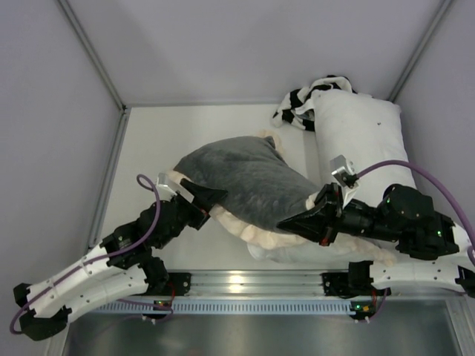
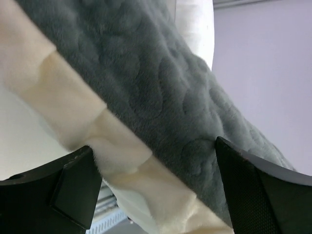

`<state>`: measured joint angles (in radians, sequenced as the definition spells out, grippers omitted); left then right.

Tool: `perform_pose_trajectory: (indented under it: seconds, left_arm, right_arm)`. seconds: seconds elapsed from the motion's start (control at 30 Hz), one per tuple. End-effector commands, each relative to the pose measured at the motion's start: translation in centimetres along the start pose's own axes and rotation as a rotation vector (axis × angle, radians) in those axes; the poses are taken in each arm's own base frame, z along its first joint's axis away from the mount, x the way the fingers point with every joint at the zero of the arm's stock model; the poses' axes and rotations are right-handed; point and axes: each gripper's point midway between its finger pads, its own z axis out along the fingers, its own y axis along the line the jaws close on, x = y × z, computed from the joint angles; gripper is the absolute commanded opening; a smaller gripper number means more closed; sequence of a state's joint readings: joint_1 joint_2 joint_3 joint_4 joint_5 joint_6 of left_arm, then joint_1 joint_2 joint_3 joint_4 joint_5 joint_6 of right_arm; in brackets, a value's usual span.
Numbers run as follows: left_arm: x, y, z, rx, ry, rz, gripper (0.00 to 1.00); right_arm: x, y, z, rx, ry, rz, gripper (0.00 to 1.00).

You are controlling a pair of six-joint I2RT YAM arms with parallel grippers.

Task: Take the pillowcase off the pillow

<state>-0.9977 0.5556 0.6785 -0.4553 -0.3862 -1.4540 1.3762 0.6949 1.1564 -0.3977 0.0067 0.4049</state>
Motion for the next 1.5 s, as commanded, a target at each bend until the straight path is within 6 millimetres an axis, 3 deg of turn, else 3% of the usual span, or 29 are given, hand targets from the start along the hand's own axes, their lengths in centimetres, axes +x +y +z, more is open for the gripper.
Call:
perform_pose_trajectory:
  seconds: [0.0,0.03,0.07,0.17,0.37,0.5,0.6,0.63,0.7,0.73,0.8,0.87,0.9,0.93,0.97,1.0,1.03,1.07,1.13,1.17,1.2,1.23,1.27,1.3,1.37,1.4,1.43,1.47]
  left_arm:
    - [-3.2,-4.2,-0.6,0.104,-0.146,0.041,0.91]
    - [-3.9,-4.3,-0.5,0.096,-0.181,0.061,0.84]
    - [-4.3,-4.6,-0.6,0.102,-0.200,0.101,0.58]
    - [-4.5,-5.7,-0.6,0.133,-0.217,0.171,0.00]
    - [-4.2,-7.3,-1.0,0.152,-0.186,0.254,0.00]
    - [-6.6,-8.9,-3.1,0.127,-0.254,0.364,0.00]
    - [-8.8,-11.5,-5.2,0.116,-0.309,0.465,0.00]
    - [-9.4,-13.3,-5.9,0.117,-0.318,0.487,0.00]
    - [-9.8,-15.7,-5.9,0.108,-0.316,0.589,0.00]
    - [-9.2,-15.6,-5.1,0.098,-0.295,0.603,0.00]
    - [-9.0,-17.6,-5.1,0.129,-0.283,0.638,0.00]
    - [-7.6,-18.3,-3.0,0.119,-0.237,0.685,0.00]
    - [-7.5,-19.4,-2.9,0.141,-0.233,0.705,0.00]
    - [-6.4,-19.5,-0.9,0.123,-0.202,0.737,0.00]
    - [-5.3,-20.1,-0.1,0.146,-0.161,0.761,0.00]
    - [-5.0,-21.5,0.0,0.177,-0.153,0.782,0.00]
    - [-3.7,-21.4,2.3,0.155,-0.112,0.814,0.00]
    - [-2.5,-21.9,3.1,0.182,-0.061,0.844,0.00]
    - [-0.8,-22.6,5.4,0.180,-0.003,0.878,0.00]
    - [0.0,-22.4,6.4,0.172,0.031,0.893,0.00]
    - [0.6,-22.2,7.1,0.161,0.055,0.904,0.00]
    - [1.5,-21.3,8.9,0.133,0.092,0.921,0.00]
    - [2.0,-20.5,9.8,0.122,0.123,0.925,0.00]
    - [2.6,-19.9,10.5,0.125,0.169,0.924,0.00]
    - [3.8,-17.7,13.0,0.076,0.225,0.937,0.00]
    - [4.0,-16.9,13.7,0.064,0.252,0.932,0.00]
    - [4.4,-15.7,14.9,0.035,0.275,0.933,0.00]
    - [4.7,-14.8,15.6,0.016,0.294,0.925,0.00]
  right_arm:
    - [-2.6,1.0,-0.7,-0.040,-0.102,0.012,0.00]
    - [-2.5,1.0,-0.7,-0.039,-0.101,0.015,0.00]
    - [-2.2,0.9,-0.6,-0.037,-0.095,0.020,0.00]
    - [-1.6,1.3,-0.6,-0.063,-0.073,0.026,0.00]
    - [0.4,0.8,0.0,-0.053,-0.012,0.051,0.00]
    - [2.6,-0.5,0.9,0.002,0.032,0.096,0.00]
    - [5.9,-1.6,2.5,0.036,0.117,0.148,0.00]
    - [7.2,-1.9,2.9,0.040,0.150,0.161,0.00]
    - [9.4,-0.9,4.6,-0.025,0.205,0.219,0.00]
    - [9.2,-0.1,5.2,-0.074,0.203,0.220,0.00]
    - [11.2,1.3,6.6,-0.162,0.263,0.270,0.00]
    - [10.3,3.1,7.9,-0.267,0.221,0.298,0.00]
    - [11.1,4.0,8.6,-0.323,0.256,0.309,0.00]
    - [10.9,4.8,9.0,-0.367,0.253,0.311,0.00]
    - [9.4,6.2,9.3,-0.433,0.211,0.307,0.00]
    - [9.5,6.9,9.6,-0.473,0.220,0.305,0.00]
    - [8.1,7.8,9.6,-0.511,0.192,0.292,0.00]
    - [7.7,8.0,9.6,-0.520,0.182,0.260,0.00]
    - [5.8,7.0,9.2,-0.441,0.113,0.220,0.00]
    - [6.0,5.8,9.0,-0.368,0.115,0.204,0.00]
    - [4.5,4.1,8.4,-0.268,0.043,0.205,0.00]
    - [4.4,2.8,8.0,-0.201,0.029,0.205,0.00]
    - [5.0,1.1,7.6,-0.119,0.031,0.194,0.00]
    - [5.7,-2.3,6.3,0.063,0.034,0.189,0.00]
    - [6.9,-6.1,4.5,0.259,0.035,0.186,0.00]
    - [6.0,-9.0,2.4,0.421,-0.041,0.192,0.00]
    - [8.4,-11.4,0.6,0.545,0.009,0.185,0.00]
    - [8.8,-12.6,-0.7,0.618,-0.014,0.231,0.00]
